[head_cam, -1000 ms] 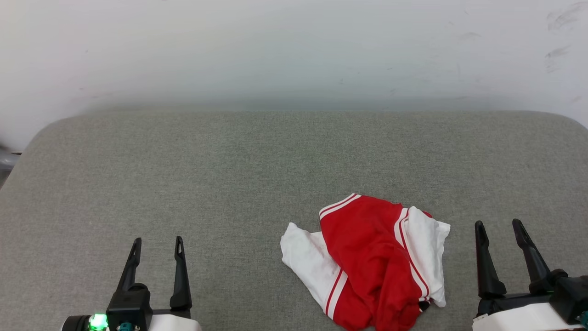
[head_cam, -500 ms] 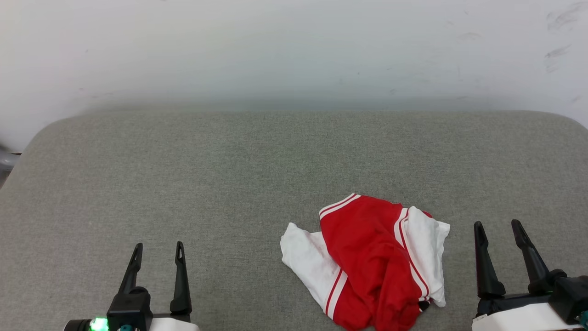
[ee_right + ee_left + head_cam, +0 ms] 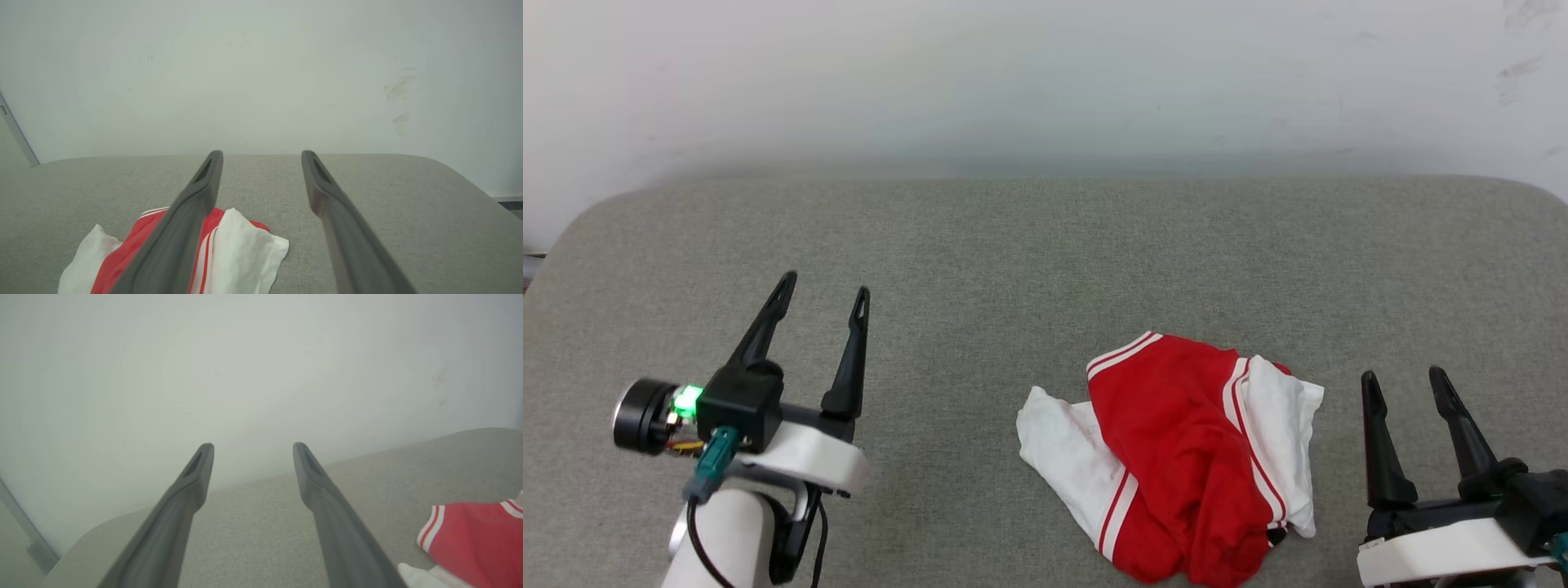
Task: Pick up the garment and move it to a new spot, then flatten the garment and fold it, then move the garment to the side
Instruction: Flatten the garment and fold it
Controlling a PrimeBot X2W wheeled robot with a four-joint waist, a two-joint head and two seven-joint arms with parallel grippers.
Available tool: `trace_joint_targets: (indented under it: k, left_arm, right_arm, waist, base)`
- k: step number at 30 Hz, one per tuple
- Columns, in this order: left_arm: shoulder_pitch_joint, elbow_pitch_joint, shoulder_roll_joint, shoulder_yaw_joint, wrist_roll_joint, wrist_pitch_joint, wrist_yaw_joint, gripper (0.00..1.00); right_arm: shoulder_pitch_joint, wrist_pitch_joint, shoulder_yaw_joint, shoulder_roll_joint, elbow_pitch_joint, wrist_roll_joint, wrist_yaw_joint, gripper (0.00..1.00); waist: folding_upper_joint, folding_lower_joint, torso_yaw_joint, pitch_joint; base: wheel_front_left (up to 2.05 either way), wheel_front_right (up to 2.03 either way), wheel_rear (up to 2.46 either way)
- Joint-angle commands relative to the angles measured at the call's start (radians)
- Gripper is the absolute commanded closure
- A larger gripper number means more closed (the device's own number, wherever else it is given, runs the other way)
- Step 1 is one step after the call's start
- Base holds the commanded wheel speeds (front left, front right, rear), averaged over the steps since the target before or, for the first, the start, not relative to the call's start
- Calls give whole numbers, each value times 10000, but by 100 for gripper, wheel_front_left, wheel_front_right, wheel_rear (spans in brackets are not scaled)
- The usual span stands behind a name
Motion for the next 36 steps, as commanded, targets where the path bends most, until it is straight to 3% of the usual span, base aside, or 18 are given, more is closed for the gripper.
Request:
trace_joint_targets:
  k: [1, 5, 9, 16, 22, 28, 36]
  left_arm:
    - [-267, 158, 98, -124, 20, -27, -88, 0]
    - [-1692, 718, 583, -834, -300, 354, -339, 0]
    - [-2875, 1025, 1199, -2119, -1241, 1527, -391, 0]
    - [-4673, 796, 2692, -4504, -3970, 4449, -392, 0]
    - [-5790, 441, 3577, -6491, -5730, 7126, -394, 0]
    - [-6633, 202, 3934, -8150, -7085, 8986, -395, 0]
    - [-7518, 532, 4149, -10180, -7846, 9699, -395, 0]
  right_arm:
    - [-173, -24, 23, 24, -43, -31, -7, 0]
    - [-389, -24, 26, 26, -133, -81, -7, 0]
    - [-551, -24, 34, 27, -131, -113, -7, 0]
    - [-805, -24, 23, 24, -130, -51, -7, 0]
    - [-951, -24, 51, 24, -112, -22, -7, 0]
    - [-1156, -24, 107, 24, -118, 25, -7, 0]
    - [-1488, -24, 173, 26, -149, 140, -7, 0]
  waist:
    - [0, -1, -70, 103]
    - [0, -1, -214, 414]
    - [0, -1, -361, 692]
    - [0, -1, -615, 1089]
    - [0, -1, -777, 1275]
    - [0, -1, -964, 1542]
    - [0, -1, -1289, 2082]
  base:
    - [0, 0, 0]
    - [0, 0, 0]
    - [0, 0, 0]
    - [0, 0, 0]
    - [0, 0, 0]
    - [0, 0, 0]
    - [0, 0, 0]
